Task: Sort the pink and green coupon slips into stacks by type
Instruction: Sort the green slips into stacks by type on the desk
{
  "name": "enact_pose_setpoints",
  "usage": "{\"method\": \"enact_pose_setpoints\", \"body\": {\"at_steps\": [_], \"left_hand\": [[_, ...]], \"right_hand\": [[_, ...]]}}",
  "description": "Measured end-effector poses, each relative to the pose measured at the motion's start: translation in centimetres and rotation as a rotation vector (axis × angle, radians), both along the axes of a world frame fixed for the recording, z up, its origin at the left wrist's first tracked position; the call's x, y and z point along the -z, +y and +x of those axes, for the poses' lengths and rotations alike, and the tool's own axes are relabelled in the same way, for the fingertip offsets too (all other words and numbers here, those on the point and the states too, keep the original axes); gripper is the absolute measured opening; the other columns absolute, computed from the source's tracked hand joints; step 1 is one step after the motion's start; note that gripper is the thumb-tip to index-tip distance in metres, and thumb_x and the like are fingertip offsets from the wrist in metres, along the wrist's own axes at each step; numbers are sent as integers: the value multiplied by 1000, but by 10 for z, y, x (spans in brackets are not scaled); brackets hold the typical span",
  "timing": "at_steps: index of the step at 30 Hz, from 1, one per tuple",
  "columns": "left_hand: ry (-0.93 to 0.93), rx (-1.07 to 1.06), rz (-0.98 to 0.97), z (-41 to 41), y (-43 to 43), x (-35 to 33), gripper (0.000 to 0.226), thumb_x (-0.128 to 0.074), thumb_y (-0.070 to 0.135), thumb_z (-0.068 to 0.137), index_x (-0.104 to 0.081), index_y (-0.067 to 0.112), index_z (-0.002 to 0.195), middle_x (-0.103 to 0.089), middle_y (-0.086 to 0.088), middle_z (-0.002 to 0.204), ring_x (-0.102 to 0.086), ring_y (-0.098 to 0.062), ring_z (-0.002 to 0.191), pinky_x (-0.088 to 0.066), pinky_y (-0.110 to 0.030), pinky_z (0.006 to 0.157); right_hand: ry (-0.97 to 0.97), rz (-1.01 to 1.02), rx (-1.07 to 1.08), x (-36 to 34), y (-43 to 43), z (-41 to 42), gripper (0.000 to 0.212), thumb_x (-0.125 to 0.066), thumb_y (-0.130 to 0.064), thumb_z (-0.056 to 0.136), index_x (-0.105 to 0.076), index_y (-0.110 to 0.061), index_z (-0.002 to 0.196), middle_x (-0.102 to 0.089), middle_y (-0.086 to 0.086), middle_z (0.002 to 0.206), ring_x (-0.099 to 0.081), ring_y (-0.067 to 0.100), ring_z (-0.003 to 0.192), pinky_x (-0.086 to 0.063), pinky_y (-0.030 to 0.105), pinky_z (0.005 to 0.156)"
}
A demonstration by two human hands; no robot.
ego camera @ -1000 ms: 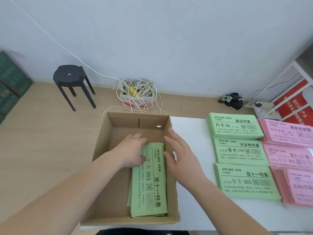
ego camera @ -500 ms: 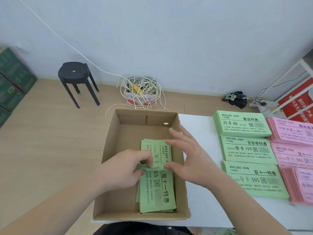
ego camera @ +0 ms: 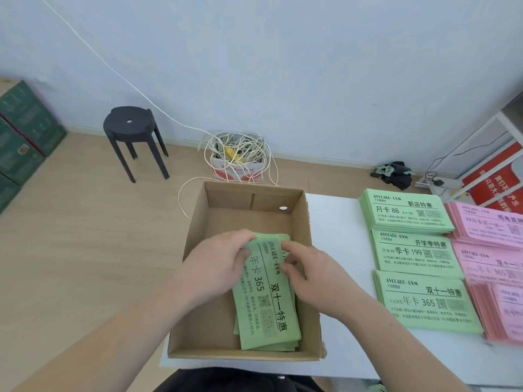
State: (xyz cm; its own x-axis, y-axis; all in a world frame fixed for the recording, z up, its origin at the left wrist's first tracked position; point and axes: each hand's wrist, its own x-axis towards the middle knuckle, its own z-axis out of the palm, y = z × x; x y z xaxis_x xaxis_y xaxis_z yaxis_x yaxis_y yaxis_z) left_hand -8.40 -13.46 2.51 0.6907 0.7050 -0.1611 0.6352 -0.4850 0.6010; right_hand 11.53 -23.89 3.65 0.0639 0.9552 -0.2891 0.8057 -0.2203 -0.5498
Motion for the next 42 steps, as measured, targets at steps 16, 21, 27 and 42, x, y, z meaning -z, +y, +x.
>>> {"method": "enact_pose_setpoints", "body": {"at_steps": [16,21,27,42], "left_hand": [[-660,-670,-468,19,5,-87,24,-56,12,103,-70,31,97,-78,16,91,-73,-1,81,-53,-19,65],[-578,-549,-553,72,-63,-88,19,-53,19,105,-68,31,107,-78,16,93,-74,-5,82,-52,-26,66],[-403,-434,-558,160,-137,-60,12,-59,23,101,-59,31,109,-74,12,99,-71,-11,83,-57,-31,65],[-285,-570,-575,201,-249,58,18,-60,13,100,-59,25,113,-68,9,110,-67,-15,100,-62,-35,69]], "right_hand": [[678,328,687,-68,-4,24,27,-71,-29,95,-68,-9,78,-65,3,75,-55,12,68,-41,20,61],[770,93,861,-55,-55,82,18,-71,-30,94,-69,-13,88,-73,11,89,-66,24,77,-45,39,71],[633,54,968,-40,-142,158,19,-60,-5,94,-72,-19,101,-75,5,101,-71,26,87,-52,35,71],[-82,-30,540,57,-246,183,38,-59,-28,96,-57,-23,134,-29,2,159,-32,20,144,-33,31,115]]}}
